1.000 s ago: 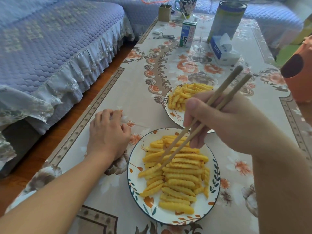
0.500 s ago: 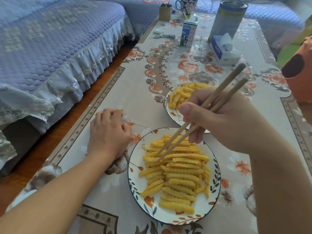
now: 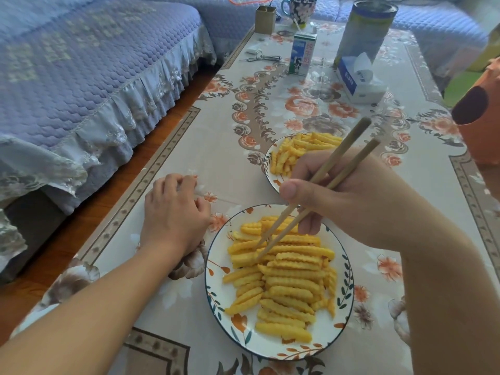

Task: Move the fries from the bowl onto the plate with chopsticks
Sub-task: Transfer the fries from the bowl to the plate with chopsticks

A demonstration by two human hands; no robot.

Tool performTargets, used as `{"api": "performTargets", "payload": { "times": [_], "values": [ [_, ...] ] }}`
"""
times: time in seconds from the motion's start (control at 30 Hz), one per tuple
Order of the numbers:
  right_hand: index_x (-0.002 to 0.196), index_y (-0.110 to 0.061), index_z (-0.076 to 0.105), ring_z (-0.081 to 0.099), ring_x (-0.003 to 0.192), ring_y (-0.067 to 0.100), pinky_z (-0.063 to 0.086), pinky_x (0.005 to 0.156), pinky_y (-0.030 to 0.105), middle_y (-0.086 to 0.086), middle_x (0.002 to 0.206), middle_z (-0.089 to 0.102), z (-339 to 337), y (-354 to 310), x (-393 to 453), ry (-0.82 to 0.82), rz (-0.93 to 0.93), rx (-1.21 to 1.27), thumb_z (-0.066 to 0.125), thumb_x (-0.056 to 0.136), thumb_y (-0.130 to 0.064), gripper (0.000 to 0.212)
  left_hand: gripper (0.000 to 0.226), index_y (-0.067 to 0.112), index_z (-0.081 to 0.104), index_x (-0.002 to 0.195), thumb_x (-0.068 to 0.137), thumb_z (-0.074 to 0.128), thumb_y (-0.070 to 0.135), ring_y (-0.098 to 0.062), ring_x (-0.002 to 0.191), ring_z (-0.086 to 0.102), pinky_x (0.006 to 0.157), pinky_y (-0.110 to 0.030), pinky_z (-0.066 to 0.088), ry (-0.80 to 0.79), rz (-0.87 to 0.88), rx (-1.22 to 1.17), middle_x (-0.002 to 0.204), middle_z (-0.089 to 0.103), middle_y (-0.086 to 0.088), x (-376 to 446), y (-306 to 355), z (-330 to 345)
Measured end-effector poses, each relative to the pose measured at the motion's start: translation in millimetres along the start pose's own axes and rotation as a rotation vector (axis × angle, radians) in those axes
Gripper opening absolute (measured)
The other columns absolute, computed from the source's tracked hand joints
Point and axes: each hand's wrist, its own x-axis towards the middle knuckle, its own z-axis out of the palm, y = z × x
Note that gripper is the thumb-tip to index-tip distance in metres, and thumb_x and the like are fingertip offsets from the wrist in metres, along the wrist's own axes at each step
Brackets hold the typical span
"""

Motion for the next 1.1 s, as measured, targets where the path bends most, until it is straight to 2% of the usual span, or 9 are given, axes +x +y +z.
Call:
{"api": "performTargets", "payload": {
  "times": [0.23,0.43,0.63,0.87,1.1],
  "values": [
    [0.075,-0.008,0.067,0.071,0.051,0.022,0.056,0.051,0.026,0.016,0.060,0.068,-12,-2,-3,0.084,-0.053,0.113,0.066,0.084,-0.039,0.032,0.034,0.016,0.058,0.122,0.090,0.052,0.026,-0.031,0.119,0.045,0.101,-0.048,0.040,0.001,-0.001,-0.003,0.126,0.054,-0.010,0,0,1],
    [0.073,-0.016,0.068,0.072,0.053,0.022,0.057,0.053,0.027,0.009,0.059,0.069,-4,1,-1,0.037,-0.035,0.085,0.065,0.085,-0.043,0.030,0.035,0.016,0.058,0.123,0.090,0.052,0.027,-0.032,0.119,0.045,0.101,-0.049,0.040,0.004,-0.003,0.002,0.127,0.054,-0.010,0,0,2],
    [0.076,-0.010,0.068,0.072,0.052,0.023,0.056,0.050,0.026,0.012,0.059,0.068,-4,1,0,0.033,-0.040,0.149,0.064,0.085,-0.043,0.034,0.043,0.017,0.058,0.123,0.086,0.043,0.033,-0.032,0.120,0.045,0.101,-0.049,0.040,0.003,-0.009,-0.014,0.127,0.053,-0.011,0,1,1],
    [0.077,-0.008,0.070,0.073,0.055,0.023,0.059,0.053,0.029,0.008,0.061,0.069,0,3,1,-0.040,0.007,0.139,0.062,0.086,-0.041,0.035,0.037,0.016,0.058,0.124,0.089,0.052,0.026,-0.032,0.119,0.045,0.101,-0.049,0.040,-0.003,-0.012,-0.007,0.127,0.053,-0.011,0,1,1],
    [0.075,-0.010,0.070,0.072,0.054,0.029,0.058,0.053,0.034,0.012,0.060,0.067,-2,6,2,-0.003,-0.002,0.174,0.060,0.090,-0.040,0.035,0.035,0.017,0.058,0.122,0.089,0.052,0.027,-0.032,0.118,0.045,0.100,-0.049,0.041,0.003,-0.007,0.000,0.126,0.054,-0.011,0,0,2]
  ]
}}
